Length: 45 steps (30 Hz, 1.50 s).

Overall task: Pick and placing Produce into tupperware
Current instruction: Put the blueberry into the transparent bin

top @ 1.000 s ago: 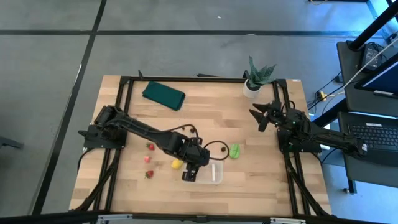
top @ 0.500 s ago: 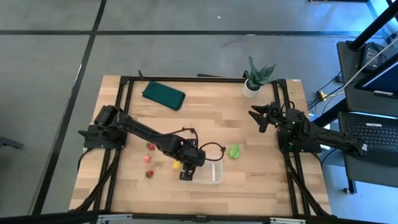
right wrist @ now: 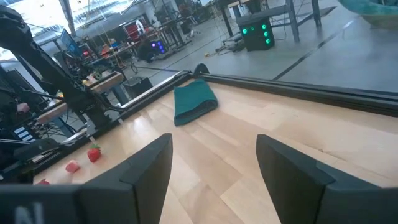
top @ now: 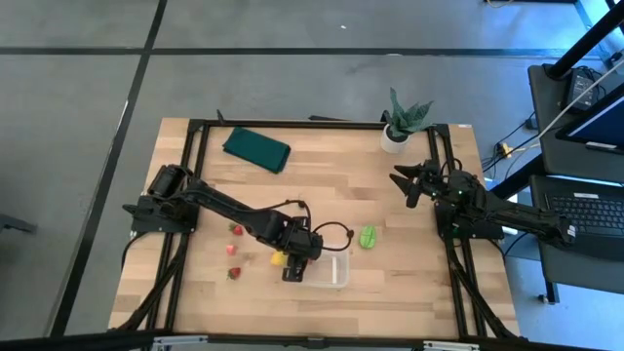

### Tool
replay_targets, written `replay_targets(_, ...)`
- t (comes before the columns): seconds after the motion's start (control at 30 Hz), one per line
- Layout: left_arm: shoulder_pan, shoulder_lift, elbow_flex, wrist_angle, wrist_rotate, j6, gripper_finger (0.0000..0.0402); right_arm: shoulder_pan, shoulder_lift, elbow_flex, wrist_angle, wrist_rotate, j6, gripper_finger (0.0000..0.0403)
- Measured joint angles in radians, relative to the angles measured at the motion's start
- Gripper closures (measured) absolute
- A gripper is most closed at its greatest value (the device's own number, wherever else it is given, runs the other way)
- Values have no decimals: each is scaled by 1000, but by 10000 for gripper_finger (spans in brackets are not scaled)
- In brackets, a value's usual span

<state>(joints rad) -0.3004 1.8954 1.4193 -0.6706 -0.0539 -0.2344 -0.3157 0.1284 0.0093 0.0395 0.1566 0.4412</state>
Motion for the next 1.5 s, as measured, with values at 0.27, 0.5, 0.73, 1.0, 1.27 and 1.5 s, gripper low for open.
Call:
replay_targets(0.27, 0, 0, 82, -3, 147, 54, 180, 0, 0, 0, 0, 0, -9, 169)
replay_targets(0.5, 34, 0, 191, -141, 115, 85, 135, 0, 0, 0, 0, 1, -35, 169)
replay_targets(0.73, 74, 0, 335, -270, 112, 117, 129, 0, 0, 0, 0, 1, -31, 169)
replay_targets(1.0, 166, -2, 429, -557, -70, 133, 132, 0, 0, 0, 0, 1, -93, 169)
replay_targets(1.27, 333, -1, 366, -604, -78, 174, 141, 0, 0, 0, -1, -14, -111, 169)
replay_targets(1.5, 428, -1, 249, -541, -120, 206, 146, 0, 0, 0, -2, -20, -135, 169)
